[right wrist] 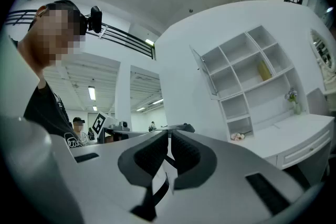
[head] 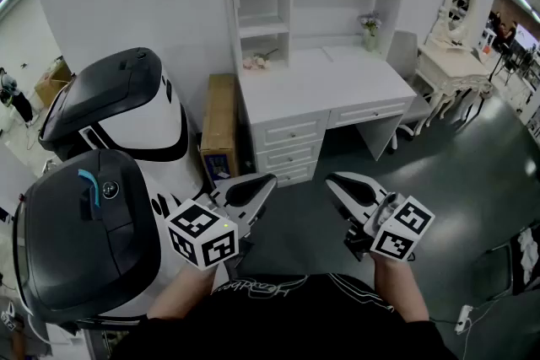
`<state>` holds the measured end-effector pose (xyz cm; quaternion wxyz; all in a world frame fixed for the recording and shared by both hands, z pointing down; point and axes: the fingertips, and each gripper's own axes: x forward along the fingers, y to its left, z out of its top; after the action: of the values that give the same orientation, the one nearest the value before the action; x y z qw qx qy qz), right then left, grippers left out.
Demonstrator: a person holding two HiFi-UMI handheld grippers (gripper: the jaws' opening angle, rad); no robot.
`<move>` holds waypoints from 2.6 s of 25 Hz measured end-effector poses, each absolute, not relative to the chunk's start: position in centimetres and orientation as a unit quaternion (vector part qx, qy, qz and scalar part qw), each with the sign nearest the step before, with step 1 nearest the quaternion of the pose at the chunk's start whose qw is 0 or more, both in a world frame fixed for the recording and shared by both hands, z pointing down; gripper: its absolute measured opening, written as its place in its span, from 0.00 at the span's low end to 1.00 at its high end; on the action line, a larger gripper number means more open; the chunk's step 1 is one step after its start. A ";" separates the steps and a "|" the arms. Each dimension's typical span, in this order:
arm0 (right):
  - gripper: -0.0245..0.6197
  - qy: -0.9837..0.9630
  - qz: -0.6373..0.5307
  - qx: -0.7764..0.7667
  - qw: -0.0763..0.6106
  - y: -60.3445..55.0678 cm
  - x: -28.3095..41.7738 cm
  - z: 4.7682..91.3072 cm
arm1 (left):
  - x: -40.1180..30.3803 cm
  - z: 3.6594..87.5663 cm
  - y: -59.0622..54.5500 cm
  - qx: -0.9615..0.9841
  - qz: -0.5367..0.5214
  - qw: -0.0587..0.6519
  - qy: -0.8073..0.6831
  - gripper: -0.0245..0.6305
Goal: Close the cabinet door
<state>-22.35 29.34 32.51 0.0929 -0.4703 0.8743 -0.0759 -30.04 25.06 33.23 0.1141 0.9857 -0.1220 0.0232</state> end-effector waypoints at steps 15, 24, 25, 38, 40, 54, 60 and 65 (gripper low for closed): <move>0.12 0.868 -0.063 -0.480 0.105 30.0 -15.7 31.7 | -23.0 32.2 25.1 0.987 0.016 0.108 -0.118 0.07; 0.12 0.874 -0.081 -0.465 0.110 31.3 -11.3 33.8 | -17.1 33.8 27.1 0.989 0.009 0.112 -0.097 0.07; 0.12 0.874 -0.082 -0.466 0.109 31.2 -10.8 34.1 | -16.9 34.1 26.9 0.989 0.011 0.112 -0.101 0.07; 0.12 0.882 -0.112 -0.443 0.115 21.7 -8.1 37.0 | -16.1 36.5 17.8 0.981 0.008 0.132 -0.142 0.07; 0.12 0.883 -0.115 -0.442 0.110 18.9 -7.3 37.2 | -15.5 36.7 14.7 0.980 0.004 0.138 -0.146 0.07; 0.12 0.887 -0.131 -0.429 0.113 -8.3 -2.8 35.8 | -11.9 34.5 -12.5 0.976 -0.002 0.132 -0.175 0.07; 0.12 0.899 -0.115 -0.408 0.107 -17.8 -3.8 34.2 | -13.9 32.7 -21.7 0.974 -0.009 0.093 -0.206 0.07; 0.12 0.900 -0.128 -0.406 0.095 -21.8 -3.9 35.1 | -16.1 30.2 -26.8 0.968 -0.040 0.076 -0.236 0.07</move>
<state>-3.93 -21.84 35.08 0.0946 -0.4061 0.8998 -0.1284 -16.10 -26.77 30.23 0.0758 0.9680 -0.2357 -0.0399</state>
